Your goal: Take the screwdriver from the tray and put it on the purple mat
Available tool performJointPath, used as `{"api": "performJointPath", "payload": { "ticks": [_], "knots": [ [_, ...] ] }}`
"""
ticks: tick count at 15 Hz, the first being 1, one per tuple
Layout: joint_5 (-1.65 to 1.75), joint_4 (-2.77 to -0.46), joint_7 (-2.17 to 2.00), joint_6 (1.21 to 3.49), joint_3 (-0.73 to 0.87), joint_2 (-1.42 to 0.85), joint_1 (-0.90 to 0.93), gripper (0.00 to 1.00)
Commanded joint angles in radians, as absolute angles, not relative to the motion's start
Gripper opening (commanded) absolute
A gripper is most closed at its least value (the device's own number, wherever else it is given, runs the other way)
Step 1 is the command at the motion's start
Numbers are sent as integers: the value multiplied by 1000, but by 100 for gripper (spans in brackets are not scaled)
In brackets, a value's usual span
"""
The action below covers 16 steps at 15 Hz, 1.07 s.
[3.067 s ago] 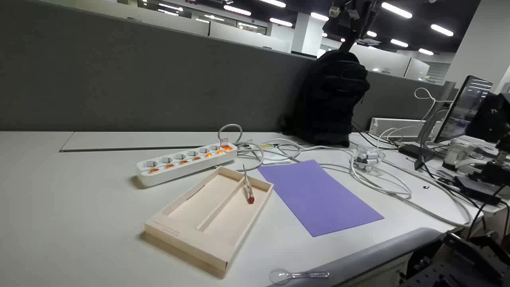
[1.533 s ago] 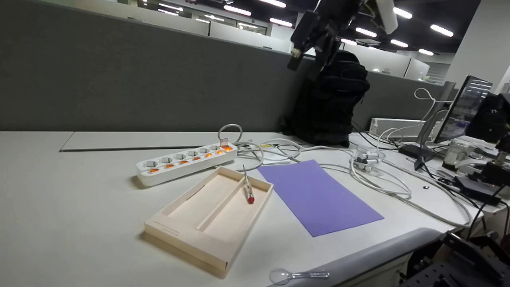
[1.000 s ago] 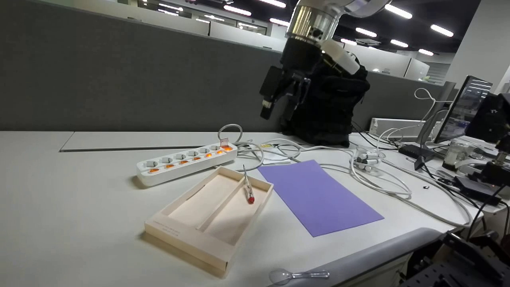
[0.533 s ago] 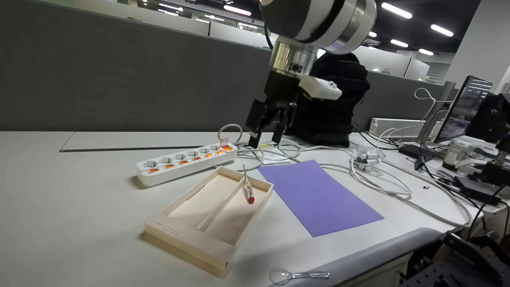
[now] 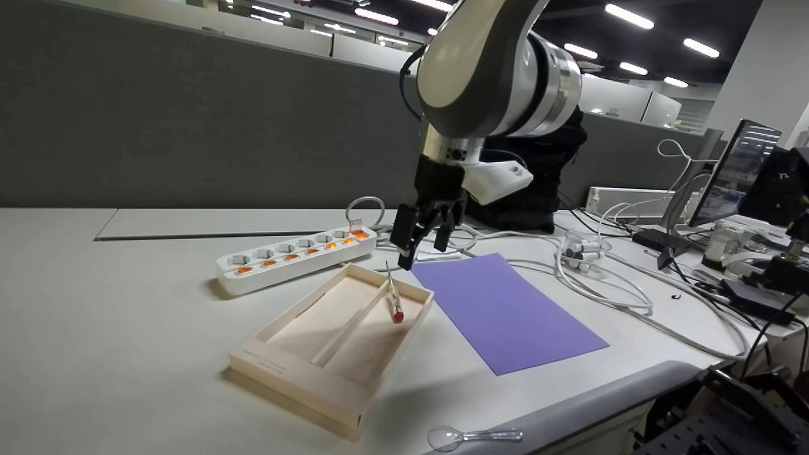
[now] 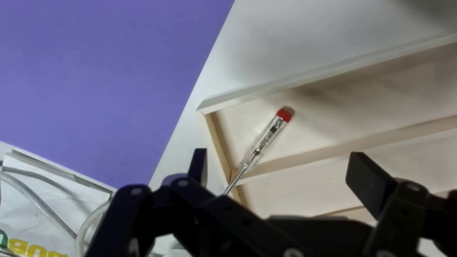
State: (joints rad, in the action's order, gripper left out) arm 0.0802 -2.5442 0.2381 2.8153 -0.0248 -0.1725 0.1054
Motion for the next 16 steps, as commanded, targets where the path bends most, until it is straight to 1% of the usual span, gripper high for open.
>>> {"api": "performJointPath", "payload": {
  "ticks": [1, 7, 9, 16],
  "knots": [
    [170, -2536, 134, 2832, -9, -210, 110, 100],
    [175, -2522, 67, 2884, -4, -276, 123, 100],
    [156, -2536, 119, 2872, -27, -264, 99, 100],
    [167, -2525, 98, 2874, -12, -285, 107, 100]
  ]
}}
